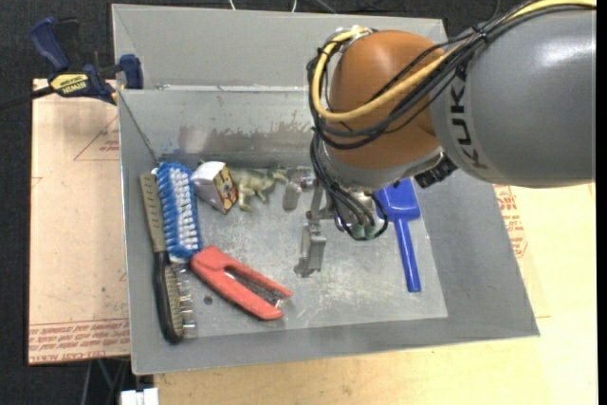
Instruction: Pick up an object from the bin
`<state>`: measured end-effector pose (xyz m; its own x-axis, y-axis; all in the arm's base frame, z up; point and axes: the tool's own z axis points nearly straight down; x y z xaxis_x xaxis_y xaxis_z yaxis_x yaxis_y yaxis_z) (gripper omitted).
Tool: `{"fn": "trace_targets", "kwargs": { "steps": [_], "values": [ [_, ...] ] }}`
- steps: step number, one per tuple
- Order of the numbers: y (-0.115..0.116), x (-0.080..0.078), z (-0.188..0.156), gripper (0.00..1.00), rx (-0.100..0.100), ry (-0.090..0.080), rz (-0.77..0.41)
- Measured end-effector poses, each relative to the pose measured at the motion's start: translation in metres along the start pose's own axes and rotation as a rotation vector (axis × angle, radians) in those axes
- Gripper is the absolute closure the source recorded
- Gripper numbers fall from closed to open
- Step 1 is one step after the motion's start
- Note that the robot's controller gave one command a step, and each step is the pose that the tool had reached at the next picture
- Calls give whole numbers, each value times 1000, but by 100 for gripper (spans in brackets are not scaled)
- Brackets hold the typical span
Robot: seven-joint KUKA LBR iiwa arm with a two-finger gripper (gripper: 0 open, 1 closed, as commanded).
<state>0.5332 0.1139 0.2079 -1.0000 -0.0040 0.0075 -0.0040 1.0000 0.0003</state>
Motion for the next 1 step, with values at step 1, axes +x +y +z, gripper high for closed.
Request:
{"fn": "trace_targets", "kwargs": {
  "steps": [1],
  "values": [
    [-1, -2, -5, 0, -1, -8, 4]
  ]
}}
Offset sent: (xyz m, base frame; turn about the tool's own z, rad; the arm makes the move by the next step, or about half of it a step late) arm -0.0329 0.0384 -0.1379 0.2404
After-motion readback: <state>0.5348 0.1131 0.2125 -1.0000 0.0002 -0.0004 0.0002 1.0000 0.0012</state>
